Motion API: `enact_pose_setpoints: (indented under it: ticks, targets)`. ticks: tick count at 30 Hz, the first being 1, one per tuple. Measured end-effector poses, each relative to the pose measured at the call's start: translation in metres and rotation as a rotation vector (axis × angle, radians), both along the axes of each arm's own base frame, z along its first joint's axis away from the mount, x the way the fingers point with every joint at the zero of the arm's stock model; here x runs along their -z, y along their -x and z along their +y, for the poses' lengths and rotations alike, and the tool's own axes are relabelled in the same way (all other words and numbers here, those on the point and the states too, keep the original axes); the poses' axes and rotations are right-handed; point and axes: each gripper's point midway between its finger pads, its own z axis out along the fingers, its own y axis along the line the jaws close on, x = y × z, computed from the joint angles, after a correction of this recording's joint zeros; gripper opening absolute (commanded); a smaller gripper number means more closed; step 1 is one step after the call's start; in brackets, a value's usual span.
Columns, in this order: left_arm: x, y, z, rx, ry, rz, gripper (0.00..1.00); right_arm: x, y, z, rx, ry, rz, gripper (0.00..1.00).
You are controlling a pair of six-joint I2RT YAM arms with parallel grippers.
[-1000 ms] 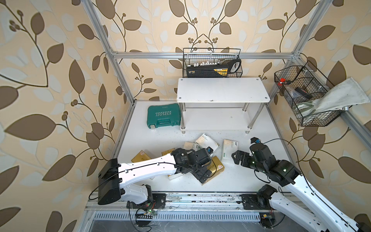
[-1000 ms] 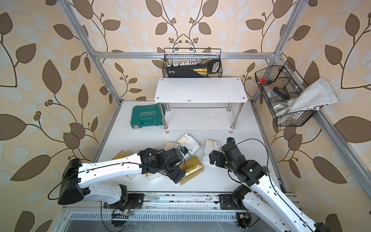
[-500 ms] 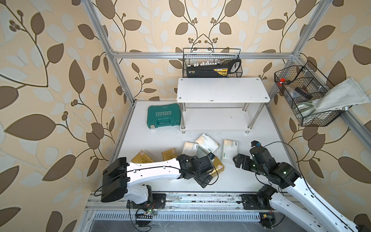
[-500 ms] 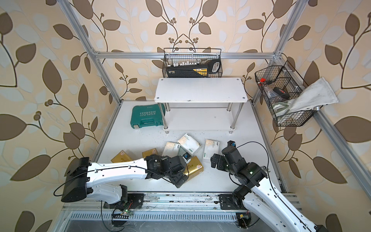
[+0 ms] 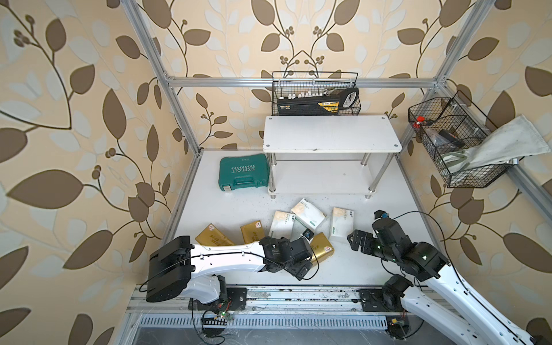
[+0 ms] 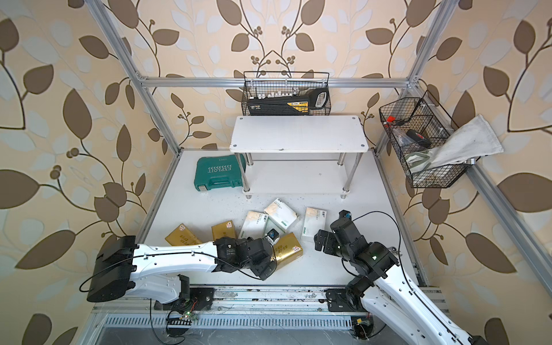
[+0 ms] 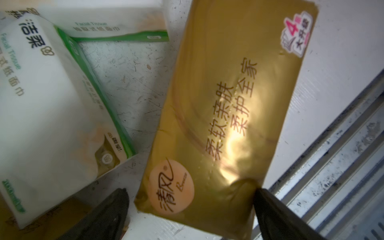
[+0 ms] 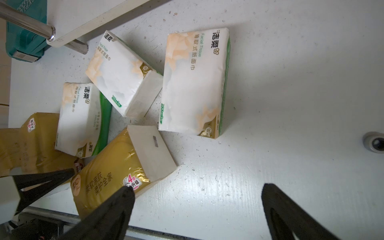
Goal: Place the tissue boxes on the shelf by color
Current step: Pick up the box of tissues from the center of the board.
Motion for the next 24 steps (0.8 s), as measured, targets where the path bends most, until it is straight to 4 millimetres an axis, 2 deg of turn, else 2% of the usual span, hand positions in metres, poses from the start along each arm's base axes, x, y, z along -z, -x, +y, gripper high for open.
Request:
enact_pose_setpoints:
  ticks: [4, 10, 24]
  targets:
    - [0.001, -0.001, 0.003, -0.011, 0.026, -0.013, 0.99, -0.002, 0.002, -0.002, -0.002, 0.004, 0.003, 0.99]
    - [0.003, -0.003, -0.004, -0.012, 0.058, -0.020, 0.99, -0.005, 0.004, -0.003, -0.006, 0.011, 0.007, 0.99]
    - [0.029, -0.007, -0.020, 0.004, 0.033, -0.021, 0.99, -0.010, 0.004, -0.008, -0.004, 0.037, -0.001, 0.99]
